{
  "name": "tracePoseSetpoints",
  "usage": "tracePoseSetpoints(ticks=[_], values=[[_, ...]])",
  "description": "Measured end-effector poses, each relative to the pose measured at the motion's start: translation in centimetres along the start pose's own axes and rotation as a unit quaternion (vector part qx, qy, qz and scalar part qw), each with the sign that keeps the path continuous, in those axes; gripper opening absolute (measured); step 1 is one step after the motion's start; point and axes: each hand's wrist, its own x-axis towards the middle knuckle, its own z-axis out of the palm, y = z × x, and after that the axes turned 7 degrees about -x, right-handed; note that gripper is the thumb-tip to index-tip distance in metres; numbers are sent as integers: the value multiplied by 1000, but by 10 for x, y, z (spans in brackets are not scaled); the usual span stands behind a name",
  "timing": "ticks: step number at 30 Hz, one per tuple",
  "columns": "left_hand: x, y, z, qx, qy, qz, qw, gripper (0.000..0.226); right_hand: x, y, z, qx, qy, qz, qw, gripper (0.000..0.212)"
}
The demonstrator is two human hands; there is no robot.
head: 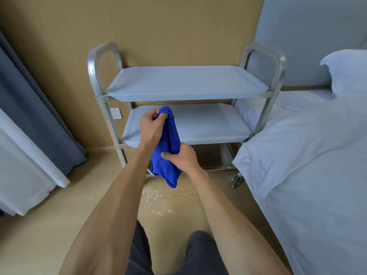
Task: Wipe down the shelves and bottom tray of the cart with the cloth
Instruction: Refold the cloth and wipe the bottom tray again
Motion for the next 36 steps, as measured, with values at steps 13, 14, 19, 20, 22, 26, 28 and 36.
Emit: tracePoseSetpoints(ticks=[13, 14, 19, 20, 22, 26, 28, 36], values=[[3, 77, -26, -50, 2, 46, 998, 35, -17, -47, 22, 175, -36, 29, 983, 64], [4, 79, -30, -69, 3, 23, 997, 35, -20, -51, 23, 188, -26, 33, 981, 56], [14, 66, -61, -7, -10, -61, 998, 30, -32, -64, 12, 360, 38, -52, 931, 28], [12, 61, -65, 25, -16, -42, 999, 30, -34, -68, 9, 395, 35, -61, 916, 32], [10, 56, -67, 52, -28, 13, 998, 31, -32, -73, 10, 397, 16, -51, 916, 48], [12, 73, -60, 50, -80, 61, 994, 26, -35, -66, 31, 250, -75, -2, 965, 73], [14, 78, -51, 52, -134, 35, 989, 25, -36, -64, 37, 230, -105, 6, 968, 57], [-10, 30, -80, -282, -206, -262, 900, 56, -34, -81, 12, 437, 22, -30, 899, 26]])
